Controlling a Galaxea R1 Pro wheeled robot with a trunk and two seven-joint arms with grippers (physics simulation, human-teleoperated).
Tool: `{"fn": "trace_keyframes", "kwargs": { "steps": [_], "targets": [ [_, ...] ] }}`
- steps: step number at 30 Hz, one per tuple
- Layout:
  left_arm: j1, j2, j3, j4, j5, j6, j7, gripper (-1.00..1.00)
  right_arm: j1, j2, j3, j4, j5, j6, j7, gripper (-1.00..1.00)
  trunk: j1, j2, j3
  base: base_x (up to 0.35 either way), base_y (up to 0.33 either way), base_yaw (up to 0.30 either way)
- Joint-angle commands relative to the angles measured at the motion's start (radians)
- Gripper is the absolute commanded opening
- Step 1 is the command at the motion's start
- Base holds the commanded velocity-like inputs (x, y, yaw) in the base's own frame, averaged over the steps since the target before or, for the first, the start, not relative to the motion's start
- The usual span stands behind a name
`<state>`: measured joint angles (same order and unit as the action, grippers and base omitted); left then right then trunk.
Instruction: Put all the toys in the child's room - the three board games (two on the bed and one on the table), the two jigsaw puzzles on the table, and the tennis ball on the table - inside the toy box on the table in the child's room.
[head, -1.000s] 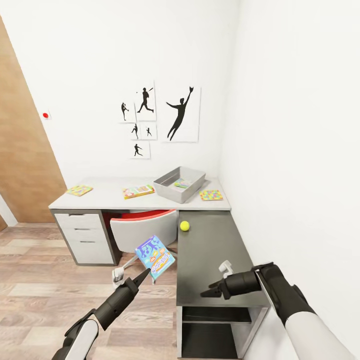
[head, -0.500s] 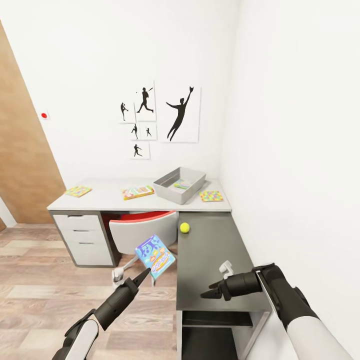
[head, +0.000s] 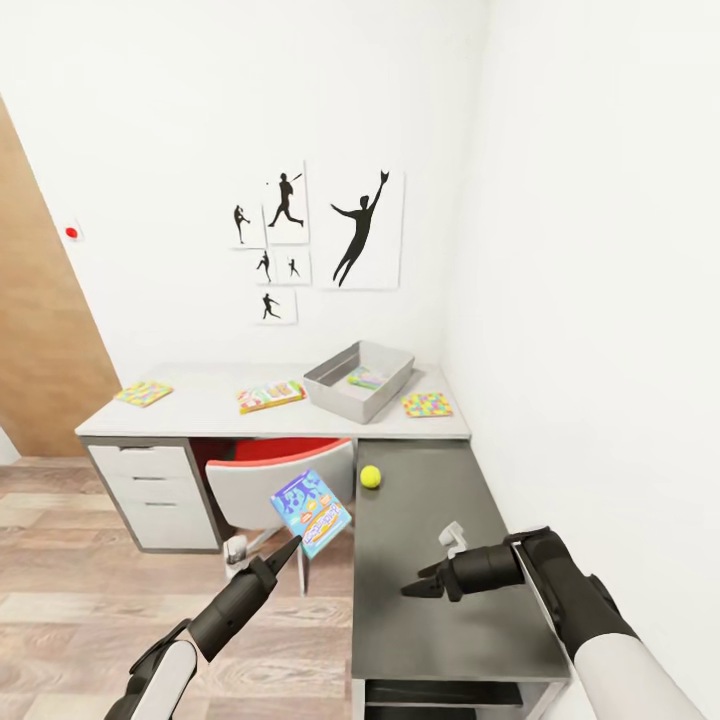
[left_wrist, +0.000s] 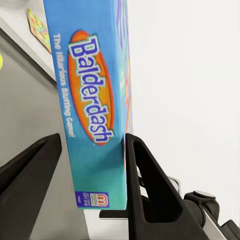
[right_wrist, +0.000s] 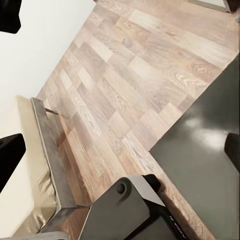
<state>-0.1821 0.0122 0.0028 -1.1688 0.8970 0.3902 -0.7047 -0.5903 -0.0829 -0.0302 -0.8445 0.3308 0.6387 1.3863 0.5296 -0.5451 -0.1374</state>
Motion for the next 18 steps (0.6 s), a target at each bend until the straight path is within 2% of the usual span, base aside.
{"fn": "trace_keyframes", "kwargs": {
  "steps": [1,18],
  "targets": [
    [-0.001,0.0,0.0,0.0,0.009,0.009,-0.001,-1.0,0.0,0.001,-0.003,-0.002,0.009,0.01,0.008,1.0,0.001,-0.002,-0.002,0.135,0.0,0.0],
    [0.0,0.0,0.0,0.001,0.008,0.01,-0.001,-1.0,0.002,0.002,-0.004,-0.005,0.01,0.009,0.008,1.0,0.001,-0.002,-0.002,0.021,0.0,0.0]
  ]
}}
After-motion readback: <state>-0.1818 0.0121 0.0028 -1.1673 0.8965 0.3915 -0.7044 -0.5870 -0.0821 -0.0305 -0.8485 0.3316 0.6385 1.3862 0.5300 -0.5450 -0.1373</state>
